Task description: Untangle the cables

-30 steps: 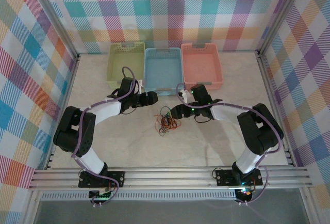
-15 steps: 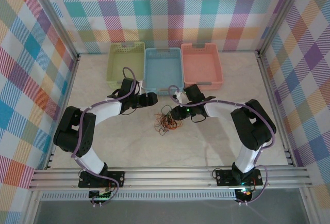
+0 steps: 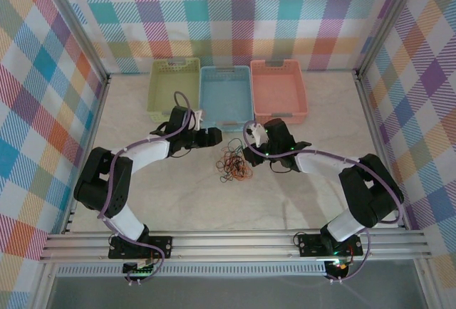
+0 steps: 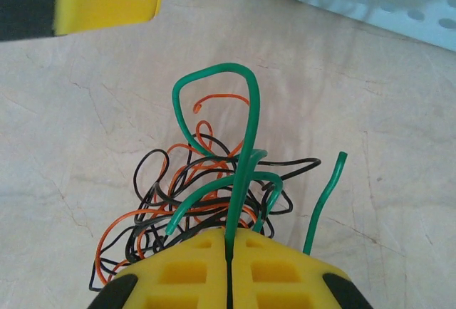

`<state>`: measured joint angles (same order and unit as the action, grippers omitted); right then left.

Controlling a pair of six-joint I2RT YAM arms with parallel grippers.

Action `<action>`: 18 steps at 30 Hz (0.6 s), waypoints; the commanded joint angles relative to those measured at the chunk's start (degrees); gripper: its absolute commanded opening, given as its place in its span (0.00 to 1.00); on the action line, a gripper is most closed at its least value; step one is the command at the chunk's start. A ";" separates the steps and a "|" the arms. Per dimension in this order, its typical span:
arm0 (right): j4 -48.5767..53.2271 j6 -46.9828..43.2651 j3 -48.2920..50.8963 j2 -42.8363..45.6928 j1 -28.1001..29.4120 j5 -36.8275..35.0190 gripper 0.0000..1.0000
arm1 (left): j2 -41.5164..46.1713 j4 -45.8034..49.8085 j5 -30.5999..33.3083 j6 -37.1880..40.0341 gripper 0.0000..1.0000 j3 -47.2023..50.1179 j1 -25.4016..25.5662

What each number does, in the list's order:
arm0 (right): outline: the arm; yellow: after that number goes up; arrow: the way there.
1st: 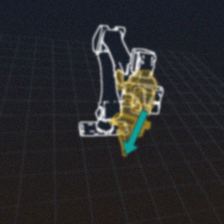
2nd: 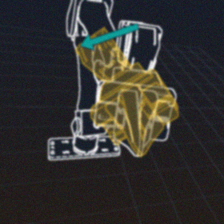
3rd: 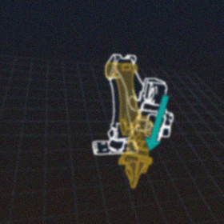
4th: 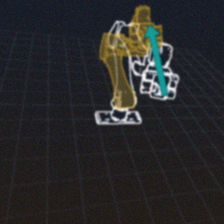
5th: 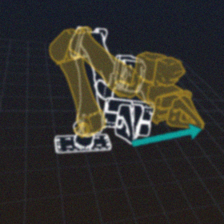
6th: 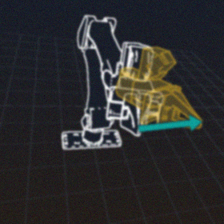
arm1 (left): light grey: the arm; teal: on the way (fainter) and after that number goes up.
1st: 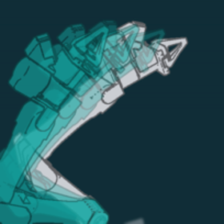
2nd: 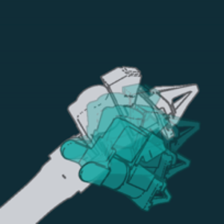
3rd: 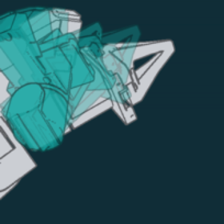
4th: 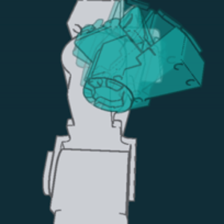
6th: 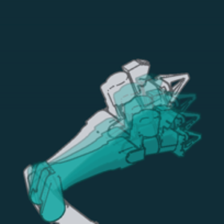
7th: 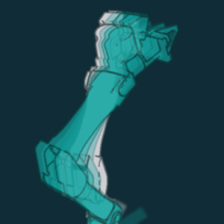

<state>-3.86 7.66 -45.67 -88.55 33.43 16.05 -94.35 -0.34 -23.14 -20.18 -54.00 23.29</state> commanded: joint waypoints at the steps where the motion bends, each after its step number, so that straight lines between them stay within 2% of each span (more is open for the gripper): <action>1: -1.88 -0.13 -0.44 -0.30 0.23 0.25 0.08 | -0.06 1.02 -3.17 2.33 0.78 -2.91 0.79; 10: -2.20 -0.26 -0.26 -0.15 0.22 1.17 0.09 | -2.68 -3.64 -10.04 3.16 0.76 -2.78 1.78; 18: -2.56 -0.02 0.07 0.22 0.14 0.76 0.09 | -4.16 1.27 -7.25 8.06 0.67 -5.78 5.45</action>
<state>-4.34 7.68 -45.67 -88.55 33.43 16.05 -97.30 -0.78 -30.20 -14.96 -57.71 28.03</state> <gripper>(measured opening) 0.088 0.675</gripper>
